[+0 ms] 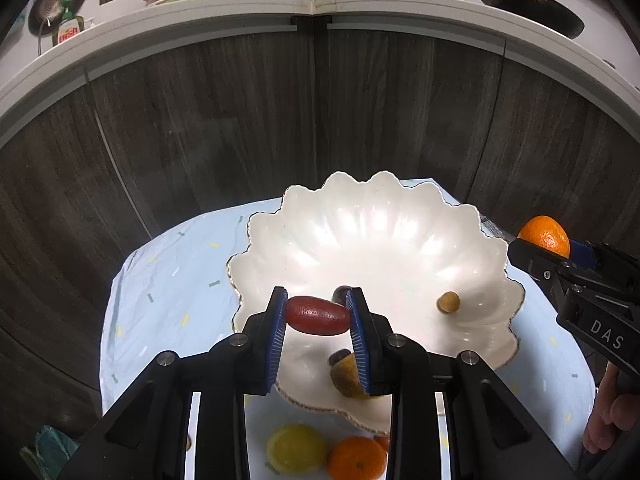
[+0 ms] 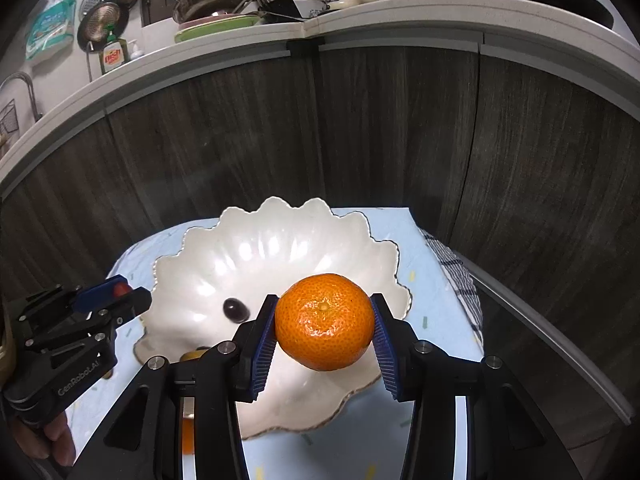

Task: Organize fruits
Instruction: 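Carry the red date and tangerine over the white bowl with both tools, then open the left tool over the bowl while the right tool releases the tangerine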

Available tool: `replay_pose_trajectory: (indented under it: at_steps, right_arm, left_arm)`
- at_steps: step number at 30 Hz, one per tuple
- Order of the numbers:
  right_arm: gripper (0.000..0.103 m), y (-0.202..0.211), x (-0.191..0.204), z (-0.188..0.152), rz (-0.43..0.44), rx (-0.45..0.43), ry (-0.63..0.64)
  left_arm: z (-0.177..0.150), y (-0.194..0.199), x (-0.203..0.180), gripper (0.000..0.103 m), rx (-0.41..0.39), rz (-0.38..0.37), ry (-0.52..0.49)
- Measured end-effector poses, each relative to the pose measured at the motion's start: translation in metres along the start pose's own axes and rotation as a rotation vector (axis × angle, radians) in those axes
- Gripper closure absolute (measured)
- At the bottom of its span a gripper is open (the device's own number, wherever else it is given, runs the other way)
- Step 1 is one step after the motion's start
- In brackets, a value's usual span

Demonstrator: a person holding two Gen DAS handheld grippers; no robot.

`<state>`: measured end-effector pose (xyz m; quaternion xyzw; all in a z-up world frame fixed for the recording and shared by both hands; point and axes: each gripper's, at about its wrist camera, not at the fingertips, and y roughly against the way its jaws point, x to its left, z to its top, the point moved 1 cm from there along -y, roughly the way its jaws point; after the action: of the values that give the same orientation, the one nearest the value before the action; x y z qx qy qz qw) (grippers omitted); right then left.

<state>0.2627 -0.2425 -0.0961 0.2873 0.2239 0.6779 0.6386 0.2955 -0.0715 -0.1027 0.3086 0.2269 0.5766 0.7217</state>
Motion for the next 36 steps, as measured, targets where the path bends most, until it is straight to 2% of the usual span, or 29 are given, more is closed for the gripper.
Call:
replay_pose_trajectory:
  at_steps: [22, 36]
  right_arm:
    - [0.058, -0.052, -0.009, 0.010, -0.010, 0.061, -0.020]
    - [0.057, -0.068, -0.012, 0.008, -0.005, 0.104, -0.020]
  left_arm:
    - [0.009, -0.049, 0.006, 0.073, 0.043, 0.004, 0.017]
    - [0.002, -0.066, 0.003, 0.070, 0.093, -0.011, 0.020]
